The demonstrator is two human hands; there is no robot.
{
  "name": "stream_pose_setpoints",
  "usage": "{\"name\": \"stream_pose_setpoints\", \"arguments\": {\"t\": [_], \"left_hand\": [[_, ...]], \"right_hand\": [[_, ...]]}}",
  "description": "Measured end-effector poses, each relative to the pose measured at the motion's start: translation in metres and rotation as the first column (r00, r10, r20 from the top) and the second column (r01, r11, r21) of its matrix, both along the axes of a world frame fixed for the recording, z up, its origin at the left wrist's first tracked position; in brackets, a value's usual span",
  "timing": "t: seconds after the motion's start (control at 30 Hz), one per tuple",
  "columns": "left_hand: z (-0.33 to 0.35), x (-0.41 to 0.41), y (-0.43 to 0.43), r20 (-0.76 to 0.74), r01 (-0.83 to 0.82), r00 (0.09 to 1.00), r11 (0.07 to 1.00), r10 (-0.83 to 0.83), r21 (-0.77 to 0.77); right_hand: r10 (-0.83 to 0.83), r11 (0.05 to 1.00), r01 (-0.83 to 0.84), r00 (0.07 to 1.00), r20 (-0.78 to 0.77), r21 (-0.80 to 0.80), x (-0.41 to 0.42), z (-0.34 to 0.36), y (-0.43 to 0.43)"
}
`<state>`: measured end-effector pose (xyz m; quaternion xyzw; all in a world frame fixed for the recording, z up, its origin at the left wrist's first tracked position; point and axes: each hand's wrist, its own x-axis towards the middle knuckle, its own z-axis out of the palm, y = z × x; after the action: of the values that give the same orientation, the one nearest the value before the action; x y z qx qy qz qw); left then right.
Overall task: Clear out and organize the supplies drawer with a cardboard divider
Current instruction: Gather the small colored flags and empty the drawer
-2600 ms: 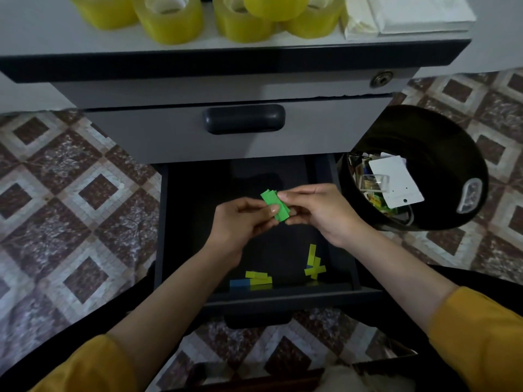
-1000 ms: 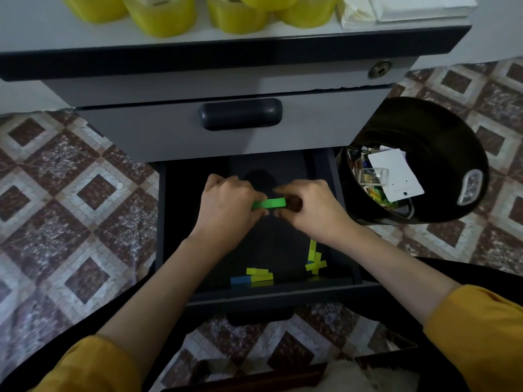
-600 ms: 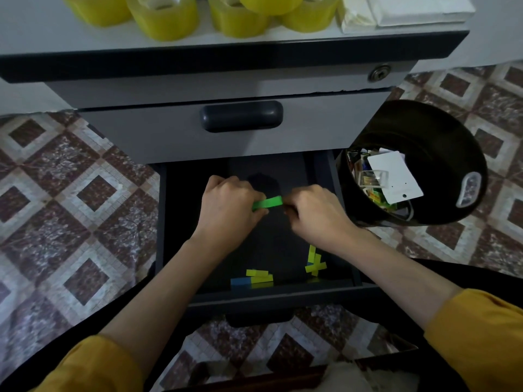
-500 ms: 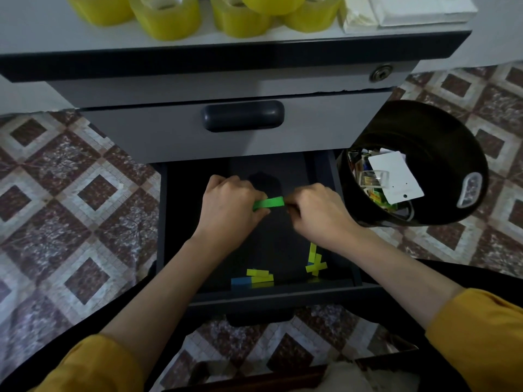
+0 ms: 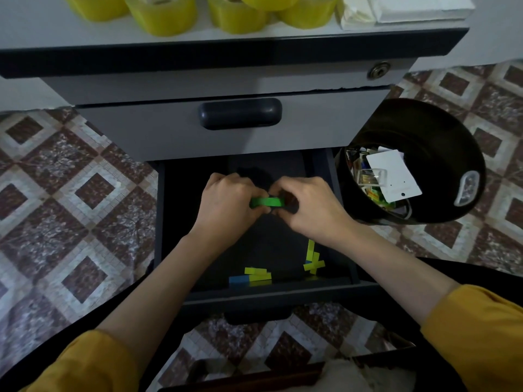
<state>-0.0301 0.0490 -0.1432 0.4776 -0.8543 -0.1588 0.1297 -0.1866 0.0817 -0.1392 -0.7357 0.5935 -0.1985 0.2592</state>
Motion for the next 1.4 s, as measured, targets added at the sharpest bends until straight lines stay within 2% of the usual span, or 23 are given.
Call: {"name": "stream_pose_setpoints", "arguments": {"t": [0.4,0.77,1.0,1.13,1.4], "left_hand": [[0.003,0.005,-0.004,0.055,-0.015,0.998,0.997,0.011,0.070],[0.008,0.006,-0.011,-0.045,-0.026,0.999,0.995,0.031,0.099],[0.038,0.004,-0.009,-0.056,-0.049,0.997,0.994,0.055,0.100],[0.073,0.004,-0.004,-0.005,-0.021,1.000,0.999,0.021,0.033],[0.128,0.000,0.016,-0.016,-0.040,0.999,0.998,0.039,-0.040]], "right_hand": [[-0.018,0.998,0.024,0.993,0.114,-0.053,-0.005,-0.009,-0.002],[0.033,0.975,-0.002,0.990,0.137,-0.222,-0.011,-0.010,-0.005],[0.012,0.951,0.042,0.985,0.172,-0.307,-0.016,0.010,0.002],[0.011,0.919,0.076,0.976,0.217,-0.386,-0.014,0.033,0.008],[0.047,0.864,0.047,0.984,0.172,-0.501,-0.017,0.084,0.022]]}}
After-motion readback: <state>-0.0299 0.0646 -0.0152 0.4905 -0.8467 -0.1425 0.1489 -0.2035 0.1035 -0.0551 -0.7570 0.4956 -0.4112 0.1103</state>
